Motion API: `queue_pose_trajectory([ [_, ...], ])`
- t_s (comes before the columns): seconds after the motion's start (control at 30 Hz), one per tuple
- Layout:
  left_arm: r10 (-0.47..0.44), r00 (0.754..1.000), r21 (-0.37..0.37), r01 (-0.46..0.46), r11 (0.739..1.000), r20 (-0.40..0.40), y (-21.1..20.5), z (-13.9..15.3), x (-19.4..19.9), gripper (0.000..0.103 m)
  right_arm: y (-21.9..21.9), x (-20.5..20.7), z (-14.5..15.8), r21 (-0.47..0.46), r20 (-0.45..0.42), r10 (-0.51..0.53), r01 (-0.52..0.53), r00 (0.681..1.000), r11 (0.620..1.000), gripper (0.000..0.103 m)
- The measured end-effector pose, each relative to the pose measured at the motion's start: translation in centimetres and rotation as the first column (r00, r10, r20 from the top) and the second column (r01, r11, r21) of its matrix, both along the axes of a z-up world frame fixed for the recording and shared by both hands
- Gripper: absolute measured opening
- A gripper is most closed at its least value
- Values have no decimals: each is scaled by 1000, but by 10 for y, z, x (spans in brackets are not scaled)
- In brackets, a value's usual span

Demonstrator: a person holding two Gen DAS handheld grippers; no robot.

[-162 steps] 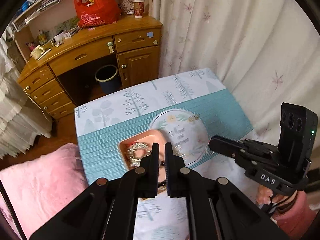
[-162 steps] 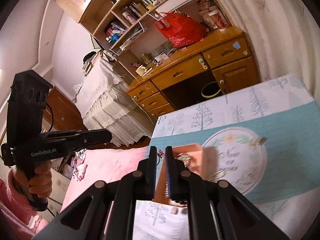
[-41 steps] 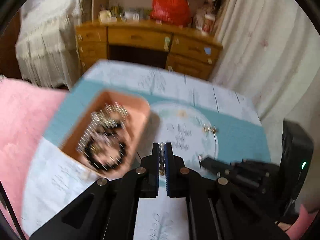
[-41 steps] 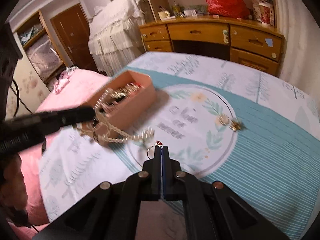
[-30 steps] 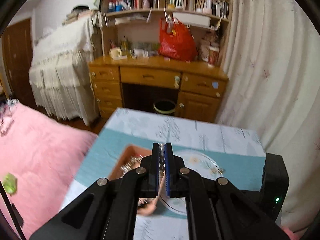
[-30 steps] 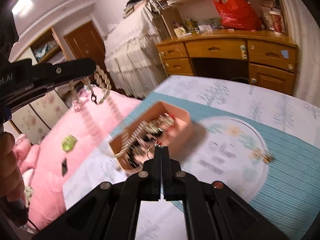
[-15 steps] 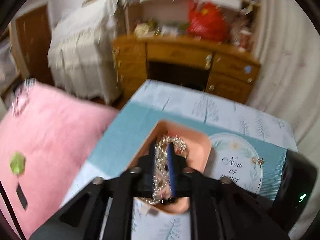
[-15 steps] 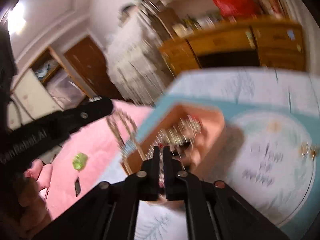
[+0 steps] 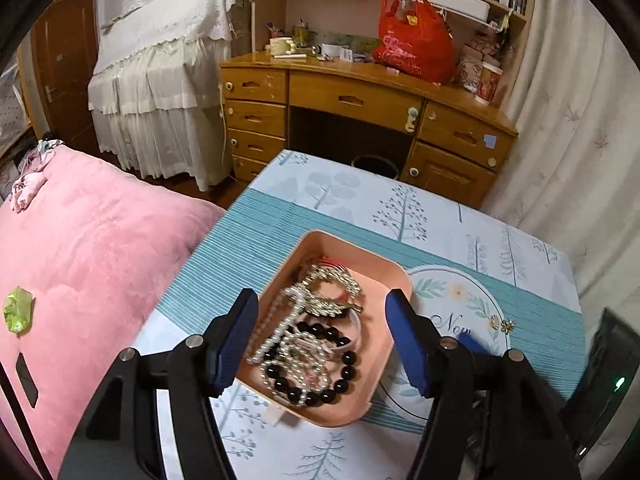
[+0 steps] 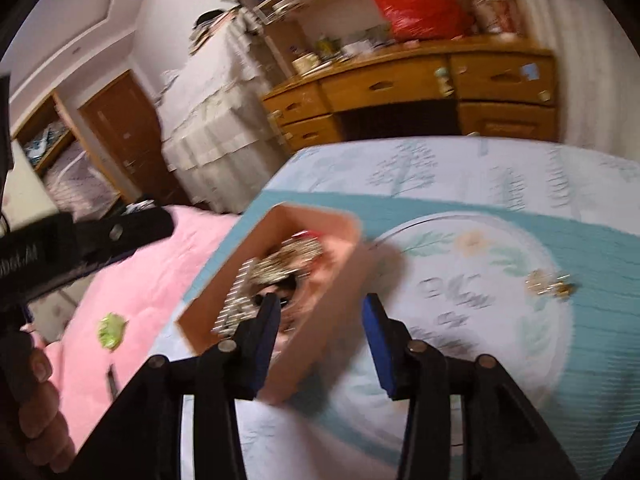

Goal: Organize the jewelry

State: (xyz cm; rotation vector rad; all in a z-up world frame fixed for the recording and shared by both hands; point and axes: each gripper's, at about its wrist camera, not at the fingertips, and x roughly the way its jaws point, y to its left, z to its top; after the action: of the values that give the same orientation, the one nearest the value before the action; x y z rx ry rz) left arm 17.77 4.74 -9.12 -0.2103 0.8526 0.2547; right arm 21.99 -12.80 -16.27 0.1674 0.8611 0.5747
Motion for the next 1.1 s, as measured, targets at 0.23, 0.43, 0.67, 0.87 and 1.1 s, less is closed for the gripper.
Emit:
queue_pose_trajectory([
  [0.23,-191,982,-11,191,982,-1,-37,-11,23,66,-59,27,-5,-211,74,-165,177,984,961,43],
  [0.43,-336,942,-30,336,942,3,-79,-21,43,67,-96,44,-23,-276,75,-181,195,981,941,43],
  [0.67,-416,909,-58,415,908,-19,-114,-38,61,67,-103,54,-39,-242,36,-168,172,985,955,27],
  [0.87,-439,896,-86,434,897,-57,-129,-63,72,67,-99,54,-46,-257,33,-147,150,989,955,19],
  [1.1,-474,878,-106,466,878,-66,-150,-90,86,67,-115,55,-44,-260,36,-185,188,982,947,19],
])
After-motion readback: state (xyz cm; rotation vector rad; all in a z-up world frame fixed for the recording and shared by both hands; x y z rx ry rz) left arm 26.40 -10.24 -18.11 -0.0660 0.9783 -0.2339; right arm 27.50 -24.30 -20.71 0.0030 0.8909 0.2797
